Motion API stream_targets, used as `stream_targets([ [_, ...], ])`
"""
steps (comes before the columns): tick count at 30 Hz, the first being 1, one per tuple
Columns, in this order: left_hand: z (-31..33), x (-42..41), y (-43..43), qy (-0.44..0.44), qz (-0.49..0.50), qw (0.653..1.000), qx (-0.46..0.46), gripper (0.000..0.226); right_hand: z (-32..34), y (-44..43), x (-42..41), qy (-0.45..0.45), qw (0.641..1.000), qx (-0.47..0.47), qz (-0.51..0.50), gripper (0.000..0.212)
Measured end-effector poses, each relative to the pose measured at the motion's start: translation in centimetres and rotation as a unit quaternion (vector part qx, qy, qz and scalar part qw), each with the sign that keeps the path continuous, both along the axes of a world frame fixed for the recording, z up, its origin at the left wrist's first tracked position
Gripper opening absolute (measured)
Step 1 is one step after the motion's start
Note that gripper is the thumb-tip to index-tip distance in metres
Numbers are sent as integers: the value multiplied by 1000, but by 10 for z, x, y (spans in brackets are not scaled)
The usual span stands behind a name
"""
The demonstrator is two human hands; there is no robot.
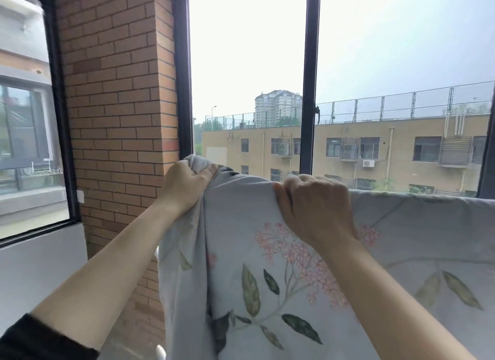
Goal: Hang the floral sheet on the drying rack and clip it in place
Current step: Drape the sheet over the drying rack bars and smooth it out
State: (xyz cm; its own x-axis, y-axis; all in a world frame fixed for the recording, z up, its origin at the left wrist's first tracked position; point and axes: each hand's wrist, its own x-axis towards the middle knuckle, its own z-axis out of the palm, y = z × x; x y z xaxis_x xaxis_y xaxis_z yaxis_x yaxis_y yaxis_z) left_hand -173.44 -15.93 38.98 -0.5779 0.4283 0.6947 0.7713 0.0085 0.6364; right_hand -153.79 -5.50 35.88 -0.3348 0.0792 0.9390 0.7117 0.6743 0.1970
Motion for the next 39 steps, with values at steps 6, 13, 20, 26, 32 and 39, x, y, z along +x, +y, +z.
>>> stream_targets([
  [6, -25, -14, -16, -42, -4, 993, 112, 33, 1, 3, 8, -9, 1000, -13, -10, 47],
  [13, -36, -19, -14, -60, -39, 993, 92, 33, 11, -1, 4, -37, 992, -119, -2, 51],
  [20, -36, -25, -15, -79, -72, 990, 92, 29, 39, -44, -68, -101, 976, -155, 115, 31],
  [26, -37, -33, -27, -172, -154, 968, 96, 25, 8, -41, -102, -67, 994, -80, 14, 41],
  [32, -35, -45, -31, -257, -246, 930, 92, 35, 3, -40, -98, -46, 998, -41, 6, 38],
  [39, -39, -77, -36, -227, -227, 943, 84, 27, 2, -35, -94, -41, 998, -46, -5, 35],
])
